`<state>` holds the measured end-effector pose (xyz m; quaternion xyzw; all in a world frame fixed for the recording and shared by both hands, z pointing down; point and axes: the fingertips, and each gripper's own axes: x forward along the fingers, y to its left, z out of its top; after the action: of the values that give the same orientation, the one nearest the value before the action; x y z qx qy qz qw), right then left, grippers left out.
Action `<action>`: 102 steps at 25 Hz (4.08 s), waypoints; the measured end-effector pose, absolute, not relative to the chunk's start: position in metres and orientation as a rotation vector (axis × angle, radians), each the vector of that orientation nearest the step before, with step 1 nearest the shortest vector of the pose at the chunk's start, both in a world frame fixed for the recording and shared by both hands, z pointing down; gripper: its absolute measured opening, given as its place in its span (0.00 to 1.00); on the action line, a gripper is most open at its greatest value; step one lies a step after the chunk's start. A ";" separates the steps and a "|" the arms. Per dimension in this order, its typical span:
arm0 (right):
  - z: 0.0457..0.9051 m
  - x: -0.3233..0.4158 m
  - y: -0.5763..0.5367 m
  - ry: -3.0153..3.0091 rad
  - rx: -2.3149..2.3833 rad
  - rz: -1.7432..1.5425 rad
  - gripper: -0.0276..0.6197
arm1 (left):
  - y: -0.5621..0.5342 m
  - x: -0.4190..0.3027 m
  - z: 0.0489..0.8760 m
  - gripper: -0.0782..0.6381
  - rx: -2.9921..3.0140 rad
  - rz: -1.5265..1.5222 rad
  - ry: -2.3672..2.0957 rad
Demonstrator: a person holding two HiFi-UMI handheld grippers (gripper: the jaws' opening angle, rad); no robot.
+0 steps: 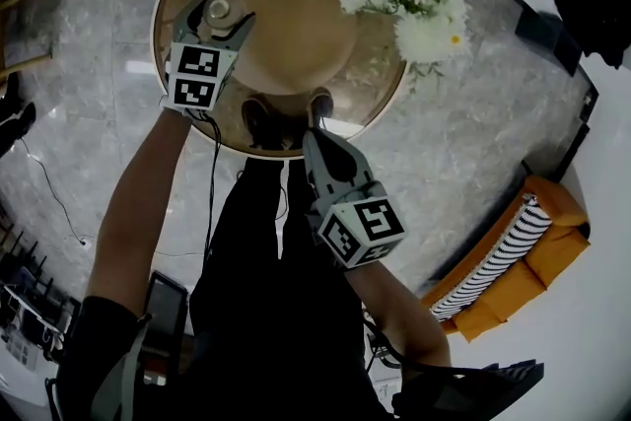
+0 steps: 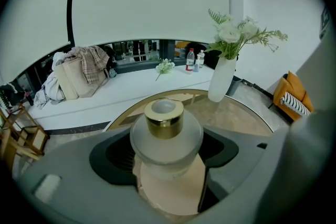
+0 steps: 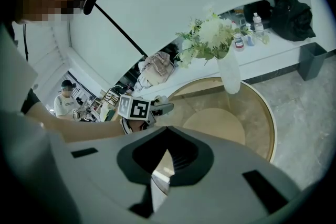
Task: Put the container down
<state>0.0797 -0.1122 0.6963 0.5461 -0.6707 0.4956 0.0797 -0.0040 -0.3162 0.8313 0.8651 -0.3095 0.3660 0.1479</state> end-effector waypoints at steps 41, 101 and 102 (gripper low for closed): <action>0.731 0.075 -0.096 -1.930 1.627 1.599 0.05 | -0.315 -0.011 0.901 0.59 2.418 1.149 -0.908; 0.349 0.057 -0.091 -2.563 1.668 0.778 0.05 | -0.101 -0.070 0.352 0.11 2.371 0.049 -1.065; 0.344 0.059 -0.088 -2.567 1.676 0.777 0.05 | -0.101 -0.071 0.346 0.11 2.374 0.036 -1.074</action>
<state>0.0592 -0.0879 0.3443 0.5299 -0.8116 0.2457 -0.0107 -0.0709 -0.1005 0.3461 0.8785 -0.3976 0.0134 0.2646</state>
